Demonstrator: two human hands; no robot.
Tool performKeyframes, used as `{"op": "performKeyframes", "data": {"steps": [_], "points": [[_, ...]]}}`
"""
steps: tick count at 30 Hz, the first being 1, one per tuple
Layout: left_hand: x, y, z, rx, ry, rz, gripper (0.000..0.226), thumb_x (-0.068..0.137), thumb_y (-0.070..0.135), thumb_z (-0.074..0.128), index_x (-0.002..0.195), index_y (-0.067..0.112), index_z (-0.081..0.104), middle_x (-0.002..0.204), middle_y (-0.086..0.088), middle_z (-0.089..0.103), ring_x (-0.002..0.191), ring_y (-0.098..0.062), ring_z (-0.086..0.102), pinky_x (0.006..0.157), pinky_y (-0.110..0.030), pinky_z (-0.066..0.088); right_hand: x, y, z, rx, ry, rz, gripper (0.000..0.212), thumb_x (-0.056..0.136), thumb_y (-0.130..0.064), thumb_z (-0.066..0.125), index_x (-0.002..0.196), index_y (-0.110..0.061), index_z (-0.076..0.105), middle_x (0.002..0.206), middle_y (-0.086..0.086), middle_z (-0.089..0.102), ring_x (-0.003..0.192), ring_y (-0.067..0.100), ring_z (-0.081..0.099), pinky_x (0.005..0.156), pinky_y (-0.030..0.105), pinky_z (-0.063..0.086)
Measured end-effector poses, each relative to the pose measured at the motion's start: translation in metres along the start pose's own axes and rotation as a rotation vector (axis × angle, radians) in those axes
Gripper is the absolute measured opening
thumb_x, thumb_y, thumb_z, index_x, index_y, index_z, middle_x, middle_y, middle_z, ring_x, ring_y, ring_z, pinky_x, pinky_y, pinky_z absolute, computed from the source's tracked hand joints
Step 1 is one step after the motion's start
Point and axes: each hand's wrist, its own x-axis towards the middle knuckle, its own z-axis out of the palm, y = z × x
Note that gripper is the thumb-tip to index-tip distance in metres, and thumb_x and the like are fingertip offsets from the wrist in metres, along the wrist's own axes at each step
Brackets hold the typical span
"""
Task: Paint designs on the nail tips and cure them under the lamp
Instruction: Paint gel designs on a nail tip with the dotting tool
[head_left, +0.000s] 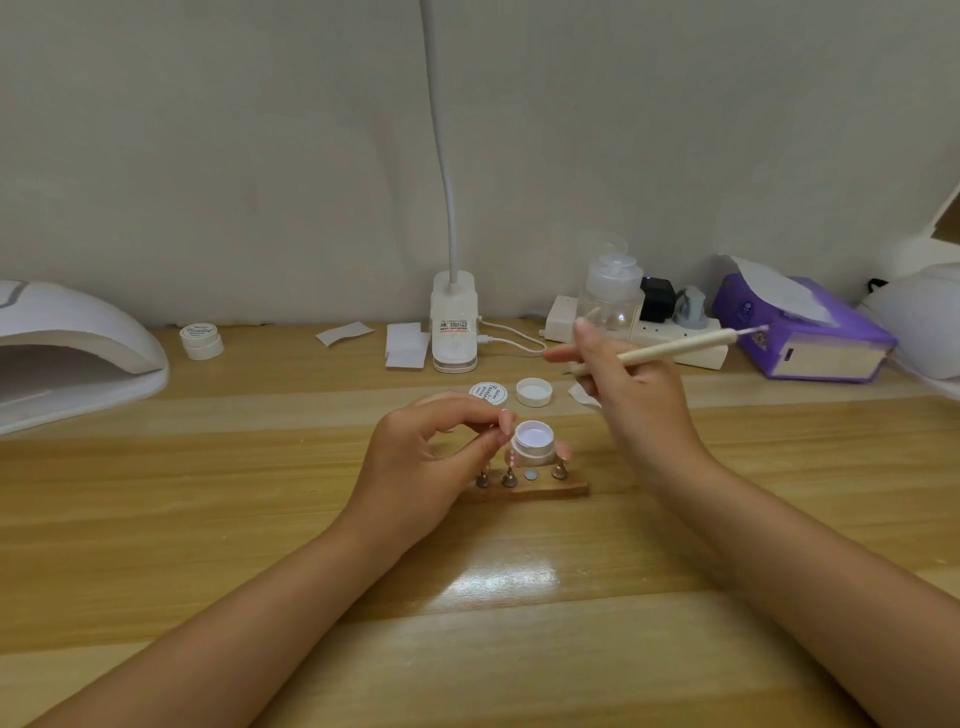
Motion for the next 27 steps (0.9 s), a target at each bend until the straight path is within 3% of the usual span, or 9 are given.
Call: {"op": "performKeyframes", "data": {"steps": [4, 9, 15, 19, 27], "points": [[0.0, 0.001, -0.001, -0.008, 0.011, -0.013, 0.018, 0.074, 0.005, 0.07, 0.081, 0.022, 0.07, 0.081, 0.011, 0.069, 0.08, -0.002, 0.062, 0.076, -0.015, 0.046, 0.009, 0.01, 0.009, -0.016, 0.034, -0.069, 0.026, 0.084, -0.029, 0.063, 0.063, -0.016, 0.053, 0.046, -0.006, 0.054, 0.046, 0.0, 0.052, 0.053, 0.011, 0.044], [0.001, 0.0, -0.001, 0.004, 0.016, -0.028, 0.017, 0.075, 0.01, 0.069, 0.084, 0.024, 0.07, 0.079, 0.018, 0.068, 0.08, 0.002, 0.061, 0.075, -0.018, 0.047, 0.001, 0.021, 0.009, -0.034, 0.044, -0.146, 0.035, 0.072, -0.043, 0.062, 0.054, -0.018, 0.045, 0.042, -0.013, 0.054, 0.041, -0.001, 0.05, 0.048, 0.01, 0.038], [0.0, 0.001, -0.001, 0.013, 0.017, -0.047, 0.017, 0.075, 0.007, 0.07, 0.084, 0.023, 0.071, 0.079, 0.018, 0.068, 0.078, 0.002, 0.06, 0.075, -0.024, 0.048, -0.003, 0.029, 0.009, -0.117, -0.023, -0.183, 0.039, 0.087, -0.028, 0.059, 0.056, -0.01, 0.043, 0.039, -0.005, 0.049, 0.033, 0.003, 0.05, 0.043, 0.012, 0.037], [0.001, 0.002, -0.001, 0.006, 0.023, -0.054, 0.014, 0.075, 0.011, 0.069, 0.083, 0.022, 0.071, 0.078, 0.016, 0.068, 0.077, 0.002, 0.06, 0.074, -0.028, 0.049, -0.001, 0.031, 0.008, -0.155, -0.058, -0.193, 0.04, 0.09, -0.027, 0.057, 0.054, -0.016, 0.042, 0.036, -0.007, 0.047, 0.033, 0.005, 0.05, 0.044, 0.013, 0.038], [0.0, 0.005, 0.0, -0.035, 0.023, -0.102, 0.01, 0.073, 0.022, 0.066, 0.081, 0.027, 0.07, 0.076, 0.02, 0.068, 0.077, 0.002, 0.059, 0.074, -0.046, 0.052, 0.0, 0.031, 0.008, -0.204, -0.084, -0.182, 0.04, 0.091, -0.027, 0.054, 0.056, -0.01, 0.043, 0.041, -0.002, 0.047, 0.034, 0.005, 0.049, 0.046, 0.017, 0.04]]}}
